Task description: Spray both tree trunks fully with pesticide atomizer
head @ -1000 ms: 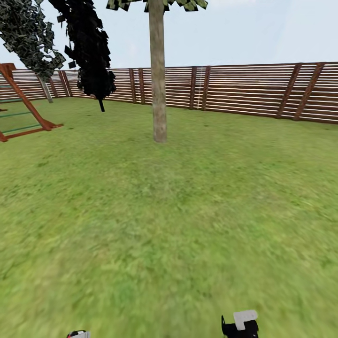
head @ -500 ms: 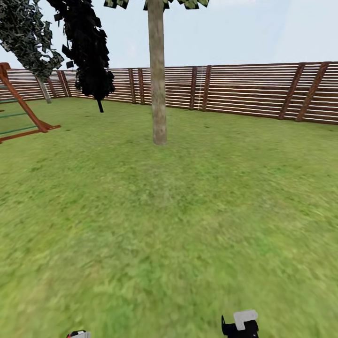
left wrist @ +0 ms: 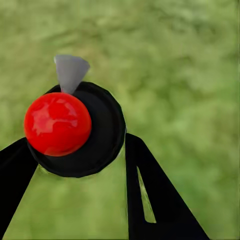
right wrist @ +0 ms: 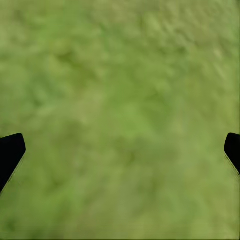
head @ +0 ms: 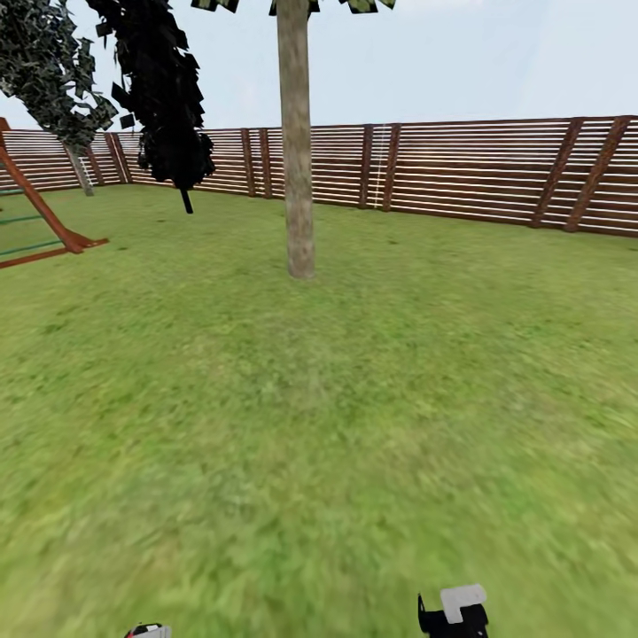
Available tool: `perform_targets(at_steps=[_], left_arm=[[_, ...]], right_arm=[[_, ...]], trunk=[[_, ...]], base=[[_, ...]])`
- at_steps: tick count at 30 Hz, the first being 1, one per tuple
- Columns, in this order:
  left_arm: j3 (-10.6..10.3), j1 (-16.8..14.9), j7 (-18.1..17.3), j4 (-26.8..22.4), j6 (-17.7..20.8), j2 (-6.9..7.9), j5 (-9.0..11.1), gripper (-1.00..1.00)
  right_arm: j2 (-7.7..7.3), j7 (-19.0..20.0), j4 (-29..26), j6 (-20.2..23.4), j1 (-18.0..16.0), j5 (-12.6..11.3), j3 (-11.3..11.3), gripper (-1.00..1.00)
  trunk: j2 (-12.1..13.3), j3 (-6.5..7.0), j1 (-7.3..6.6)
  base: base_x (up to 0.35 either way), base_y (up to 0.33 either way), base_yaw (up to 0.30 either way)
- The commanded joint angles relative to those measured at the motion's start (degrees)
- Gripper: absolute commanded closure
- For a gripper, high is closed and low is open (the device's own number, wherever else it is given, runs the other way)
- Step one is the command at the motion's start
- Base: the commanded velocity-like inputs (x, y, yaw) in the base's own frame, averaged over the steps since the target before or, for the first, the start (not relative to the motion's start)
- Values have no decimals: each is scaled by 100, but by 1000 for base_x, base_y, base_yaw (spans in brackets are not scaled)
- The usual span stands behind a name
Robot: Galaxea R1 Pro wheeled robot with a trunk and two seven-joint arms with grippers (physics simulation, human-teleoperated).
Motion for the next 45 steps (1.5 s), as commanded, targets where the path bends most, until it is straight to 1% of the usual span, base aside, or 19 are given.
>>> perform_targets(at_steps=[1,23,34,42,45], left_arm=[[-15,-3,-5,5,-18,1,43,100],[-9,-9,-5,5,-23,1,43,100],[-44,-5,20,2,-23,1,34,100],[-66,9,-3,-280,-24,3,34,100],[-29,18,-11,-406,-19,48,43,100]], right_arm=[[1,-60,5,8,-3,60,26,-100],[-1,-58,5,6,-3,60,26,-100],[29,-46,4,11,-3,54,33,-100],[35,-53,6,-2,-3,49,26,-100],[29,-66,9,-4,-3,51,21,-100]], trunk=[[-2,-5,3],[-2,-5,3],[-2,-5,3],[-2,-5,3],[-2,-5,3]], base=[[342,0,0],[342,0,0],[342,0,0],[342,0,0],[342,0,0]])
